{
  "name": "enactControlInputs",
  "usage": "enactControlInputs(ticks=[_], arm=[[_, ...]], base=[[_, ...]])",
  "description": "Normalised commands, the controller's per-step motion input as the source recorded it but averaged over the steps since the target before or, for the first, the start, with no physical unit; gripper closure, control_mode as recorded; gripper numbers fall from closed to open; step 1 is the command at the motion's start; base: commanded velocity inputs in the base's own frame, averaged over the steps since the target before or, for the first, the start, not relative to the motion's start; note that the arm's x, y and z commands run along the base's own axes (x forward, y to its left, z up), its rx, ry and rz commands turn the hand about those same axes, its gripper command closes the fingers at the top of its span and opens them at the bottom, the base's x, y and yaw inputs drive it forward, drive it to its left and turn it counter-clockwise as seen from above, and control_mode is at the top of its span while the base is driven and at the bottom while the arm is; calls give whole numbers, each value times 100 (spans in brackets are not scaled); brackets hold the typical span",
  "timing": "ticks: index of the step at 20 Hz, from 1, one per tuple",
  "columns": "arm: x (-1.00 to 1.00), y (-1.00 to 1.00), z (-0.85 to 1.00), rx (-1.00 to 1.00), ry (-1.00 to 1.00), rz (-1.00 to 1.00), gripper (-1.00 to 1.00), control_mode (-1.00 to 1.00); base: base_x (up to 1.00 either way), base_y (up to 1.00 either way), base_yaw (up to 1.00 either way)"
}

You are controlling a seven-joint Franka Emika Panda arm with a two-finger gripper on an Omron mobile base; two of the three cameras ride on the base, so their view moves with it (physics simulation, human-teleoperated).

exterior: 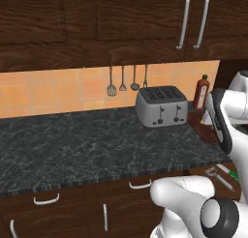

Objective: Place the appropriate cutting tool for cutting the potato skin on the cutting board.

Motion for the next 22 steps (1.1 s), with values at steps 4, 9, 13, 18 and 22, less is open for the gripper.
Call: enactControlInputs(ticks=[4, 9, 13, 18, 22], arm=[[-55, -80, -54, 7, 0, -3, -100, -100], [-78, -77, -64, 9, 0, 0, -100, -100], [-38, -32, -84, 0, 11, 0, -100, -100], [-2, -30, -61, 1, 16, 0, -100, -100], [-3, -27, -57, 1, 8, 0, -100, -100]], base=[[0, 0, 0], [0, 0, 0], [0, 0, 0], [0, 0, 0], [0, 0, 0]])
